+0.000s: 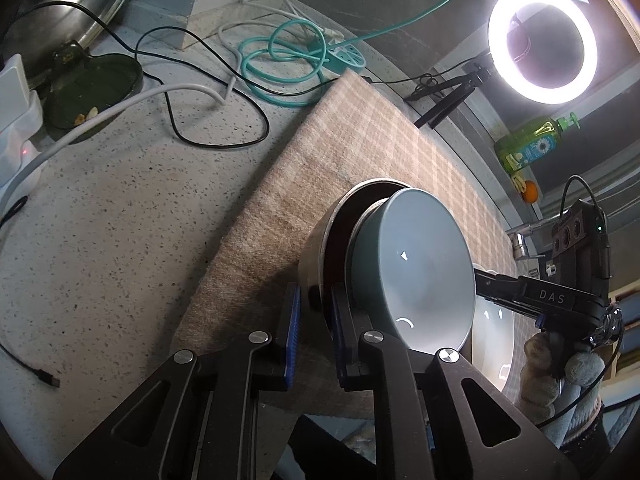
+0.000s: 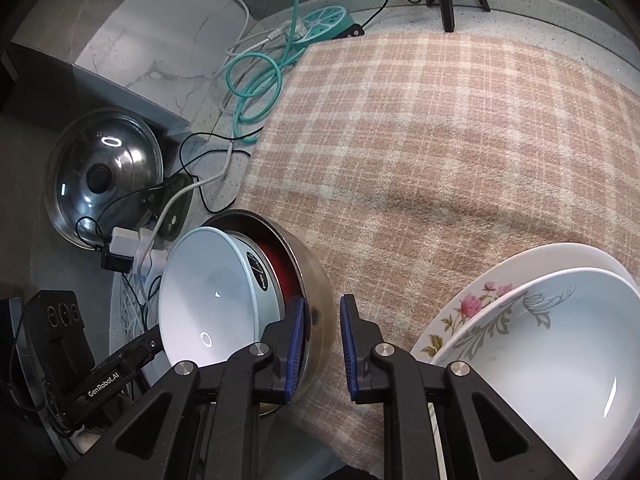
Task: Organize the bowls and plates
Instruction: 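Close both grippers on the steel bowl rim, then lift the nested steel bowl with both grippers onto the plate stack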
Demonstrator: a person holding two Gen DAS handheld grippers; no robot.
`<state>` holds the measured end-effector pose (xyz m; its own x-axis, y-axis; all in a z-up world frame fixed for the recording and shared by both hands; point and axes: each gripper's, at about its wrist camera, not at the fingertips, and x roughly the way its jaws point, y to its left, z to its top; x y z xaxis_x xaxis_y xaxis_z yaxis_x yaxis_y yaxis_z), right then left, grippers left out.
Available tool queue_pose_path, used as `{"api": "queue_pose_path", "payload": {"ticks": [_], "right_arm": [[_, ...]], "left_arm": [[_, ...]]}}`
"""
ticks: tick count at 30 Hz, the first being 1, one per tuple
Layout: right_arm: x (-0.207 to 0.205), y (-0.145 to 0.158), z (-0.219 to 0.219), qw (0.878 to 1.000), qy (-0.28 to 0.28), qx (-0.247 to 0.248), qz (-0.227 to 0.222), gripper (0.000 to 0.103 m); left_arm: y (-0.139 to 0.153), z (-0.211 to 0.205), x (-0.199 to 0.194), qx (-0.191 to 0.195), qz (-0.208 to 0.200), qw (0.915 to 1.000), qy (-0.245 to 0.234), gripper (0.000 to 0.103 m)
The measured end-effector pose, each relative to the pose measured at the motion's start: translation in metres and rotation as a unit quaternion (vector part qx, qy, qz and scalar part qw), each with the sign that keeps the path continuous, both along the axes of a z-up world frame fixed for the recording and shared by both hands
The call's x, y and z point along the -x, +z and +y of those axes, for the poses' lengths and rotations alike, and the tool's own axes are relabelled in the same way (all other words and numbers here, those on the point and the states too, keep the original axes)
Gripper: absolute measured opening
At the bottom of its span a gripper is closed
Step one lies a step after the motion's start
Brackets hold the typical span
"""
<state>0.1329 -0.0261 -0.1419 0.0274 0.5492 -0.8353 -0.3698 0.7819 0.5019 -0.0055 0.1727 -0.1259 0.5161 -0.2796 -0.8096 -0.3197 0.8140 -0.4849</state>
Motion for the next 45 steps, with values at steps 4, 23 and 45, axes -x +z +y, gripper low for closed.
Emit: {"api": "queue_pose_path", "payload": {"ticks": [4,23,45], "right_arm": [[0.002,0.001,0.004,1.000,0.000,0.007,-0.006,0.008],[0.008,0.011,-0.001,1.000,-0.013,0.013,-0.019,0.008],[0.020,0.072,-0.069,0.996,-0.072,-0.009,-0.059,0.008]], "left_arm": [[0.001,-0.002,-0.001,-0.005,-0.001,1.0000,-0.004,0.010],[0.014,-0.008,0.000,-0.022,-0.011,0.9996,-0.010,0.009],[0.072,-0.056,-0.024,-0.047,-0.067,0.9932,-0.083,0.009]]}}
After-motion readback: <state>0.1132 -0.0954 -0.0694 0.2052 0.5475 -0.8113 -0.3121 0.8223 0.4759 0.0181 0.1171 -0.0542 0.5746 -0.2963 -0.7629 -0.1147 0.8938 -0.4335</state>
